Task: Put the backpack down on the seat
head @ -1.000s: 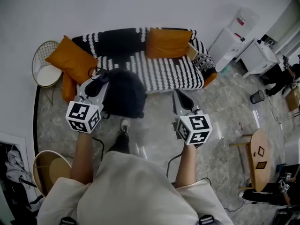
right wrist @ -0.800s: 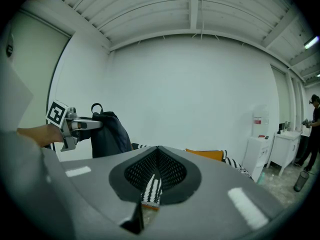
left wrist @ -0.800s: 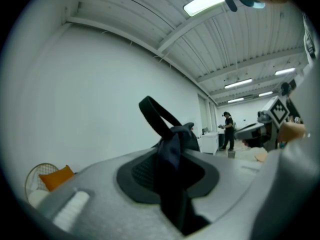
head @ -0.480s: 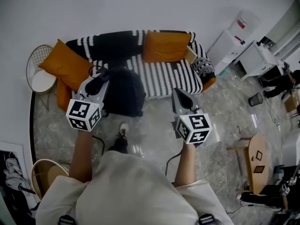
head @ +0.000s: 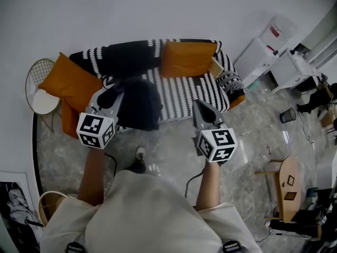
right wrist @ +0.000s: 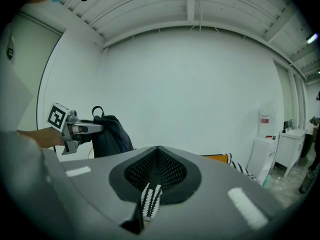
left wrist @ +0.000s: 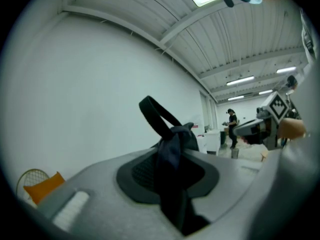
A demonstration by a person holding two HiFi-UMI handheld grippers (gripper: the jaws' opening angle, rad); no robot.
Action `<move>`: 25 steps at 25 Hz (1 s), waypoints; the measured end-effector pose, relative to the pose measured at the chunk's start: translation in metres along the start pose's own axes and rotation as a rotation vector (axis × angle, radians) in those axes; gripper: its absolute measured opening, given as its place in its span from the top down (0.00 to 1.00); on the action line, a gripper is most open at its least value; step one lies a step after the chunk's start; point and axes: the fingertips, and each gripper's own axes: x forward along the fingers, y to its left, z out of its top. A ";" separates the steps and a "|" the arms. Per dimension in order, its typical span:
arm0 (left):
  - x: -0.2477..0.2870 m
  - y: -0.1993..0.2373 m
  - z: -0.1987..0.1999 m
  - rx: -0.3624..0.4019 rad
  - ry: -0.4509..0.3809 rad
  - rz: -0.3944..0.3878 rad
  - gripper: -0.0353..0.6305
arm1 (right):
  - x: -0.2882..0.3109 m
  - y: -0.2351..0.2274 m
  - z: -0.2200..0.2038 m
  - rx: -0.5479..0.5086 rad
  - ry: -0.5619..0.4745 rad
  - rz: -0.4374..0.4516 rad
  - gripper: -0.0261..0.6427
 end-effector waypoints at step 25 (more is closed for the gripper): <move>0.142 0.103 -0.016 -0.032 0.037 -0.070 0.83 | 0.154 -0.053 0.019 0.018 0.061 -0.057 0.95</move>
